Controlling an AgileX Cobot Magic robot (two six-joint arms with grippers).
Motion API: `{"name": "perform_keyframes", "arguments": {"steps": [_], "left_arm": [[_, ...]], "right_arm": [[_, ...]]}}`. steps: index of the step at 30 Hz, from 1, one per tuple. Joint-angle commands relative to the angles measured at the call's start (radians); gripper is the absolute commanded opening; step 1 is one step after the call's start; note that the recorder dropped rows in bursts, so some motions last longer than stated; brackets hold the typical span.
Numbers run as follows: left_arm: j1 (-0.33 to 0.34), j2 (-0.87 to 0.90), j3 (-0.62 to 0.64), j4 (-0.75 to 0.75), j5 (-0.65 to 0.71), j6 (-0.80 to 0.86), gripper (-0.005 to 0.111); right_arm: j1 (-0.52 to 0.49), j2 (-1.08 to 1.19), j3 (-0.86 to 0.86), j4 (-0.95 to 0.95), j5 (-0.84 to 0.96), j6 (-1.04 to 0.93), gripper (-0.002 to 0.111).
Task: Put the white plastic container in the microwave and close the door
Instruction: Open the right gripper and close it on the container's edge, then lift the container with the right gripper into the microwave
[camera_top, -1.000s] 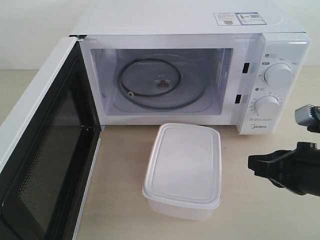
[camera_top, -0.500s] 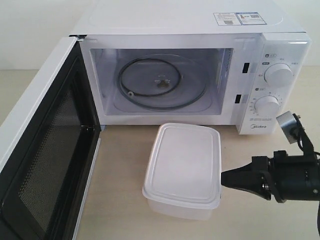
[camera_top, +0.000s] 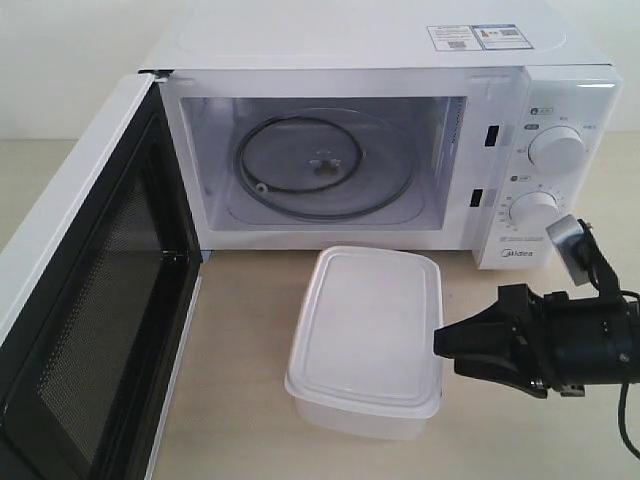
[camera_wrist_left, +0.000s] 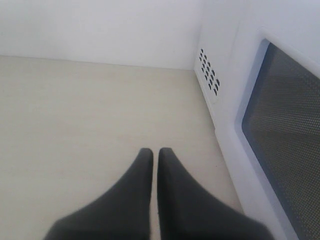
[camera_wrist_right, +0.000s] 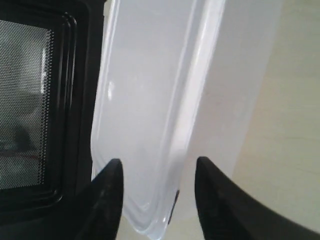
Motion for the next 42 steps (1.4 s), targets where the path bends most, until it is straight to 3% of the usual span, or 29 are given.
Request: {"name": "perform_keyframes", "arguments": {"steps": [1, 11, 16, 24, 34, 42], "left_arm": [[0.001, -0.003, 0.004, 0.0, 0.0, 0.001, 0.004], [0.001, -0.003, 0.004, 0.0, 0.0, 0.001, 0.004], [0.001, -0.003, 0.004, 0.0, 0.0, 0.001, 0.004], [0.001, -0.003, 0.004, 0.0, 0.0, 0.001, 0.004], [0.001, -0.003, 0.004, 0.0, 0.0, 0.001, 0.004], [0.001, -0.003, 0.004, 0.0, 0.0, 0.001, 0.004]], "right_arm": [[-0.004, -0.002, -0.06, -0.093, 0.084, 0.152, 0.047], [0.024, 0.0, -0.103, -0.17, 0.08, 0.252, 0.042], [0.11, 0.0, -0.115, -0.108, 0.177, 0.244, 0.04], [0.119, 0.0, -0.131, -0.092, 0.171, 0.263, 0.038], [0.119, 0.0, -0.131, -0.09, 0.171, 0.256, 0.001], [0.119, 0.0, -0.131, -0.09, 0.114, 0.248, 0.0]]}}
